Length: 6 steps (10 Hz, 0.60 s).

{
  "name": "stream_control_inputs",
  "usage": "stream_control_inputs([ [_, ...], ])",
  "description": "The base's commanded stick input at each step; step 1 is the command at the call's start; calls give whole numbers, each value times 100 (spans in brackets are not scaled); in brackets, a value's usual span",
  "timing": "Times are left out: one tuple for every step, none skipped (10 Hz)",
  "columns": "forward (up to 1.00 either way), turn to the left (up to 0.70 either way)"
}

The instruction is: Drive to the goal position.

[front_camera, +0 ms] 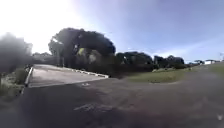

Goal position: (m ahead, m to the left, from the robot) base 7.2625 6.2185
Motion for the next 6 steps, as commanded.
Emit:
stream_control_inputs([
  [100,27],
  [100,27],
  [100,27],
  [100,27],
  [100,27],
  [100,27],
])
